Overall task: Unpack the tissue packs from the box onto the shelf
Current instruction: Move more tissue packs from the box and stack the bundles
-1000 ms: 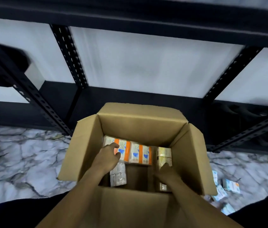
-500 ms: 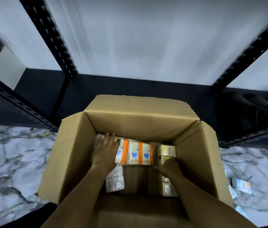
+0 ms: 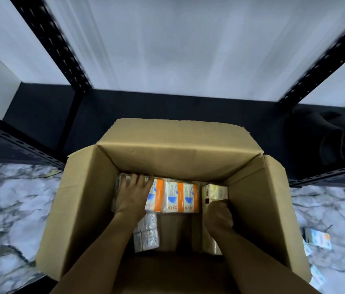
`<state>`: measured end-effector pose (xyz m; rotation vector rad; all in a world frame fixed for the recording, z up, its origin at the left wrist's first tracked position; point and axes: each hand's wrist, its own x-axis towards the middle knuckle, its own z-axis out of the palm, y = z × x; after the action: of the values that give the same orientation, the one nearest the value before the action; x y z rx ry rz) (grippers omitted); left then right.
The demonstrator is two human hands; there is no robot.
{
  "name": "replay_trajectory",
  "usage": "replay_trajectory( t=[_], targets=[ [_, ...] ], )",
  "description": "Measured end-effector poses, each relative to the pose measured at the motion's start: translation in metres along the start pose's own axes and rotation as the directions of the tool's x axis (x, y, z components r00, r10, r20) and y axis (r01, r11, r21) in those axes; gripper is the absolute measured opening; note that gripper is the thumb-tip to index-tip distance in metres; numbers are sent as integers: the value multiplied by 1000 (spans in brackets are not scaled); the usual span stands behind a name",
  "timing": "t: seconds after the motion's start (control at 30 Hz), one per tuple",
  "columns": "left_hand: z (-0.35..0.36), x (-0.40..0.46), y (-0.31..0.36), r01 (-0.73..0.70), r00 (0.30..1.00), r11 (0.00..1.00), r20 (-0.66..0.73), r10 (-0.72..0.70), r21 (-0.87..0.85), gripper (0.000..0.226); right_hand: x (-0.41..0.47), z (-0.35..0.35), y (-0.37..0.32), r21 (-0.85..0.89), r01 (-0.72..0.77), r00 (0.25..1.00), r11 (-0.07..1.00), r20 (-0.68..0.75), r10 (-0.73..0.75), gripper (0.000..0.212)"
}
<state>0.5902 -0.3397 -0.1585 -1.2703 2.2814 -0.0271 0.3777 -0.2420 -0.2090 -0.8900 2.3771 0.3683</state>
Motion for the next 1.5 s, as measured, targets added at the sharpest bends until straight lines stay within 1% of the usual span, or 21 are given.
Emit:
replay_trajectory(
  t=[0.1,0.2,0.3,0.37,0.4,0.47,0.53,0.63,0.7,0.77,0.83,0.93,1.0,1.07,1.17,1.23,1.33,1.5],
  targets=[
    [-7,-4,-1,-3,1000,1000,2,3,-6,94,7,-8,1,107,-7,996,994,88,-3,33],
    [-12,-10,2,4,1000,1000,-11,-4,3,91,18,-13,9,227,-5,984,974,176,-35,36],
    [-15,-13,4,6,1000,1000,-6,-6,16,89,22,-14,20,252,-37,966,967,257,-30,36],
    [-14,-13,5,7,1000,1000,1,-7,20,89,21,-10,23,219,-58,972,974,235,5,39],
    [-13,-13,5,6,1000,1000,4,-6,23,89,20,-6,23,237,-70,978,969,210,19,39],
    [-10,-12,5,5,1000,1000,-6,-5,25,91,13,-1,19,196,-46,994,980,104,26,44],
    [-7,-11,5,2,1000,1000,-12,-2,18,92,8,0,12,160,-23,999,987,32,18,57],
    [-4,-8,5,-2,1000,1000,-13,2,4,94,5,-2,4,226,-22,998,974,69,7,85],
    [-2,-6,6,-2,1000,1000,-17,2,-11,94,8,1,1,219,-28,997,975,81,10,98],
    [0,-5,5,-9,1000,1000,-28,8,-25,93,10,5,-1,119,-5,999,993,49,-1,94],
    [-1,-6,3,-19,999,999,-46,18,-32,91,12,7,0,78,4,1000,997,14,-5,88],
    [-7,-13,0,-37,997,998,-70,33,-59,89,10,-1,4,64,62,997,996,31,-65,94],
    [-19,-20,-2,-49,994,996,-102,40,-81,88,5,-15,7,93,100,993,991,58,-105,101],
    [-36,-28,-5,-62,990,994,-136,49,-90,86,-5,-33,11,174,125,987,977,81,-141,104],
    [-70,-46,-12,-82,982,995,-177,70,-60,85,-25,-65,19,296,189,971,936,88,-224,102],
    [-92,-61,-18,-77,976,996,-206,66,-44,82,-43,-87,25,337,246,954,909,83,-289,97],
    [-124,-87,-29,-38,967,999,-254,28,-36,77,-71,-121,35,373,331,928,867,38,-370,89],
    [-172,-135,-41,-1,948,1000,-318,-8,-28,88,-116,-170,51,424,438,887,793,-58,-458,88]
  ],
)
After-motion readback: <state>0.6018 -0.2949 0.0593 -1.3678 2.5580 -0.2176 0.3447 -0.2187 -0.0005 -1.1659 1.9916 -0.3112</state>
